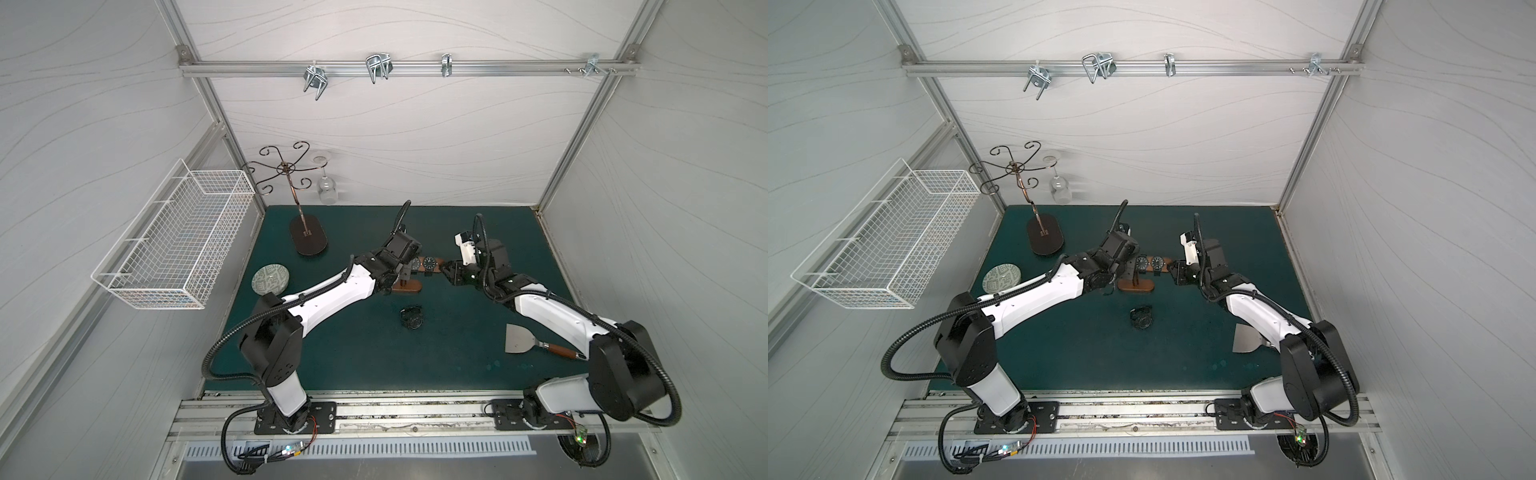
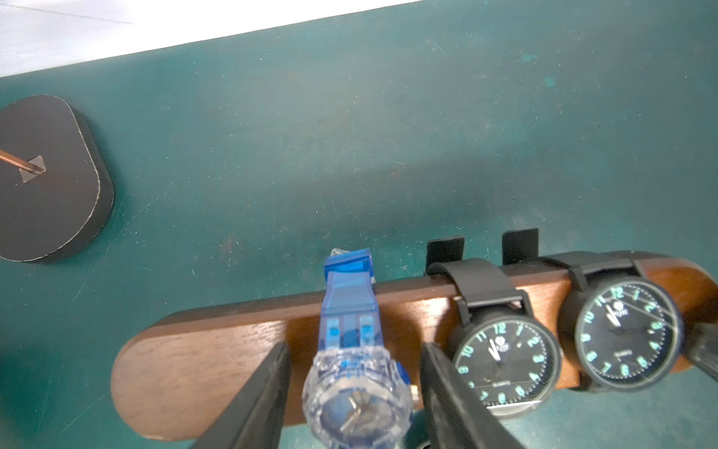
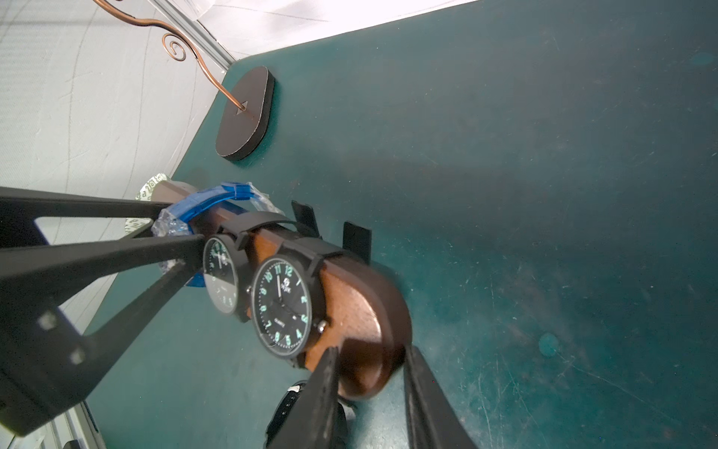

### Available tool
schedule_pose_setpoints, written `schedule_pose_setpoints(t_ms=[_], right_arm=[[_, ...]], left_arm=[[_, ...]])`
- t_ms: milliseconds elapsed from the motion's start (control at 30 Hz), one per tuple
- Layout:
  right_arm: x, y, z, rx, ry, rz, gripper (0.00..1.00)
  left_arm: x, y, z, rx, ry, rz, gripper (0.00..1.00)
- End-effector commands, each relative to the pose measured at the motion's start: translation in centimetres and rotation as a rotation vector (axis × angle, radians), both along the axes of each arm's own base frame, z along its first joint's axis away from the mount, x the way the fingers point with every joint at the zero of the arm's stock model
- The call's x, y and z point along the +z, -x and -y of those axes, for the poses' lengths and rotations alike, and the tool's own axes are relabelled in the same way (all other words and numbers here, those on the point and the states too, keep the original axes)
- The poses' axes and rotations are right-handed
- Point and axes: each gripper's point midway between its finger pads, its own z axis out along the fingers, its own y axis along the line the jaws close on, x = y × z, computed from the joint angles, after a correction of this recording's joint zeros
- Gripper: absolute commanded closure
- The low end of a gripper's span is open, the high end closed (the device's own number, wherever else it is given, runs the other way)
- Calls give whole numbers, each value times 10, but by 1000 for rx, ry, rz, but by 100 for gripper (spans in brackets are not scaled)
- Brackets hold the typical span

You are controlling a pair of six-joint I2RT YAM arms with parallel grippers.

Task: Place watch on stand
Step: Place the watch on the stand.

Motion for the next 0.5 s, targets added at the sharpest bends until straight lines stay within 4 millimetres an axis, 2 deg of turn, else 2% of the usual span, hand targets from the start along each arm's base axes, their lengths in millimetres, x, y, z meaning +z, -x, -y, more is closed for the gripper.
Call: schedule_pose_setpoints(t_ms=[0,300,467], right_arm=[[4,0,-5,21,7,12,70],[5,-1,-5,18,8,16,69],[5,0,-5,19,8,12,67]], left_arm=[[24,-7,5,6,29,67,42],[45,-4,-2,-2,31,118,42],[49,-3,-3,-3,35,126,42]])
